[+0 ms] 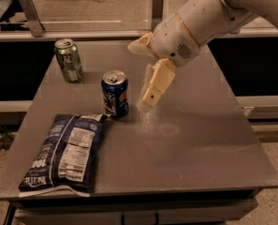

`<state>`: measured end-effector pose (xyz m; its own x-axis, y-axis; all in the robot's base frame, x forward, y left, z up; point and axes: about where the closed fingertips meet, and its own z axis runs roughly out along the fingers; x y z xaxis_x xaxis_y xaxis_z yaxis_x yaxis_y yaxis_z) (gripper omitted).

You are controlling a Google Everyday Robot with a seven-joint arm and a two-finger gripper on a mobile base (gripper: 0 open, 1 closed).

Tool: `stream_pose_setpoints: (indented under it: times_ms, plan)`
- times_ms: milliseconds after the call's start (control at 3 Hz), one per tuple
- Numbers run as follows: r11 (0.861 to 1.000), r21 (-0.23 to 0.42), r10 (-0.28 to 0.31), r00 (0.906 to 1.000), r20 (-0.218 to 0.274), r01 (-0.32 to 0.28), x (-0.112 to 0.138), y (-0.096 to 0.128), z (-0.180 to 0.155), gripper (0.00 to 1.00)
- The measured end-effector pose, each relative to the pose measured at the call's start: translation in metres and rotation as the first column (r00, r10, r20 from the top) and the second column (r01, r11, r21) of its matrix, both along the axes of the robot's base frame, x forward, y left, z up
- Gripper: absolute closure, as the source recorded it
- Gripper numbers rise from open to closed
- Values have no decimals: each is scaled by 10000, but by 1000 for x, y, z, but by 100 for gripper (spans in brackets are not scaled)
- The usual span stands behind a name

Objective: Move pepsi can near blue chip bag

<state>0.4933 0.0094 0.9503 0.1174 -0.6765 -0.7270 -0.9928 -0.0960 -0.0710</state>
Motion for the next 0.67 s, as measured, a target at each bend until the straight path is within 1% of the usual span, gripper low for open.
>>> stream_pose_setpoints:
  times_ms: [333, 667]
  plan:
    - [9910, -136, -1318, 9889, 683, 1330, -31, -43, 36, 0]
    - [9862, -183, -1623, 9827, 891, 1645, -39, -54, 45, 0]
